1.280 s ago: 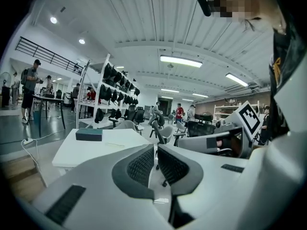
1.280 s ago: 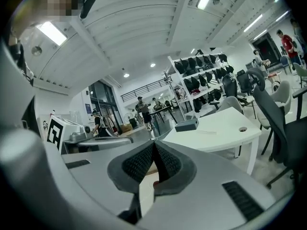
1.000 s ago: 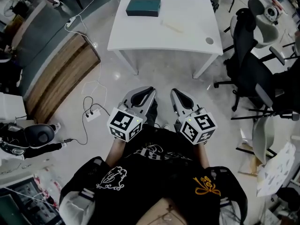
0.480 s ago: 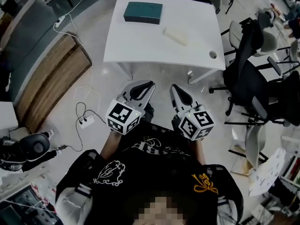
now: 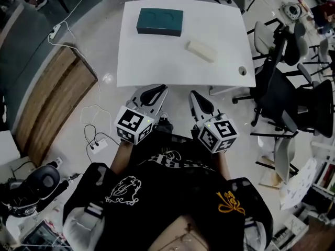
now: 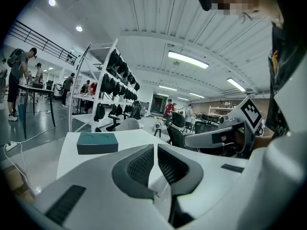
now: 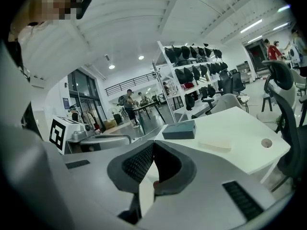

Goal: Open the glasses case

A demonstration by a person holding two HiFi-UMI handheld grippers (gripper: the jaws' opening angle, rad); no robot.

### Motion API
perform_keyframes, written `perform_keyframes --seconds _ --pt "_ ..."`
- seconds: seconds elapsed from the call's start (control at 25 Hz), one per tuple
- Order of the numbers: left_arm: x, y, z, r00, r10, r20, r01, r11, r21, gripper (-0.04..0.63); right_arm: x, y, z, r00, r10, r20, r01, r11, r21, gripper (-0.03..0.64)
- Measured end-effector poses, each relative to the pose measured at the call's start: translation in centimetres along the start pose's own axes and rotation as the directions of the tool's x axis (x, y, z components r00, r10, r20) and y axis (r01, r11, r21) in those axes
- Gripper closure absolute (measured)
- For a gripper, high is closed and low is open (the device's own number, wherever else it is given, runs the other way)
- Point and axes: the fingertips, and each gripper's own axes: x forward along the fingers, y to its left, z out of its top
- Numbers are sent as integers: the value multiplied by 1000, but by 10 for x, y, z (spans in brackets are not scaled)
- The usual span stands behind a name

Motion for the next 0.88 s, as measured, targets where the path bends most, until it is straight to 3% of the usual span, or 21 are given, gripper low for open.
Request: perform_keyframes --seconds 0.32,0.88 --pt "13 38 0 997 -78 3 78 997 -17 558 35 0 -4 995 -90 -41 89 996 -18 604" --pt "67 34 -3 988 -146 -41 145 989 -24 558 43 -48 -4 984 -164 -63 163 986 -25 604"
